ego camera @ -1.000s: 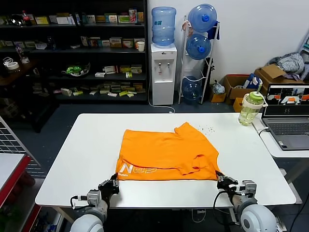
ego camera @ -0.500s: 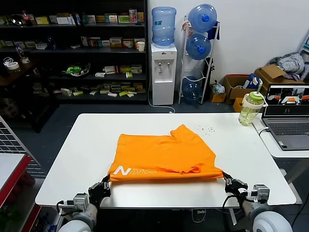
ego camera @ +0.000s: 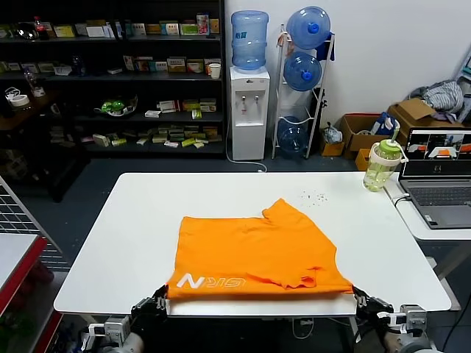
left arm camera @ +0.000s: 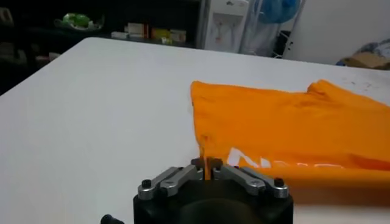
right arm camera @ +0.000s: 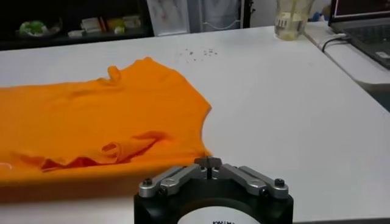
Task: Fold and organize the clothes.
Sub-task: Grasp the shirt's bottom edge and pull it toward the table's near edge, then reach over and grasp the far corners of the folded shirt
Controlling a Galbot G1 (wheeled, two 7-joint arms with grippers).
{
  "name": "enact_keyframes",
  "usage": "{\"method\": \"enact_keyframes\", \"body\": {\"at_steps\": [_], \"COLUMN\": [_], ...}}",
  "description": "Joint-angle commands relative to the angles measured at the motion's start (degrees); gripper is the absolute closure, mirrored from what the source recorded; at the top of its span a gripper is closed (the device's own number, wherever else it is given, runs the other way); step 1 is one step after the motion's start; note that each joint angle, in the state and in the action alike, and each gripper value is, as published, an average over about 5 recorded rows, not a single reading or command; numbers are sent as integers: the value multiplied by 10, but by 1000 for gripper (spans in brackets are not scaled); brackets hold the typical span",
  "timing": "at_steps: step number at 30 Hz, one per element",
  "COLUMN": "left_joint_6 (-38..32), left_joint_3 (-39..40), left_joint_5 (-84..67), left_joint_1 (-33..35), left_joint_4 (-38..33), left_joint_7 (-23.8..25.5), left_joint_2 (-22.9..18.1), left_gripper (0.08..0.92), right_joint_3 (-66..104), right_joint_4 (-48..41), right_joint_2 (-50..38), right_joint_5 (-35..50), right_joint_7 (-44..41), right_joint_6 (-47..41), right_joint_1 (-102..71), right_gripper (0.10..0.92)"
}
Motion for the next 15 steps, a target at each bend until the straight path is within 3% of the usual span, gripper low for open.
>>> {"method": "enact_keyframes", "body": {"at_steps": [1, 8, 15], "left_joint_6": [12, 13, -1], "left_joint_3": [-5, -27, -3], "left_joint_5": [-7, -15, -48], "left_joint_1": [22, -38, -198], "left_joint_4": [-18, -21, 66], "left_joint_7": [0, 0, 26], "left_joint_2": [5, 12, 19], "left_gripper": [706, 498, 299], "right_joint_3": [4, -33, -155], "right_joint_4": [21, 10, -153], "right_joint_2": [-4, -29, -12], "right_joint_5": [-22, -18, -6], "right_joint_7": [0, -5, 17], "right_joint_6": [-9, -3, 33], "right_joint_1": [-4, 115, 394], "right_gripper": [724, 525, 317]}}
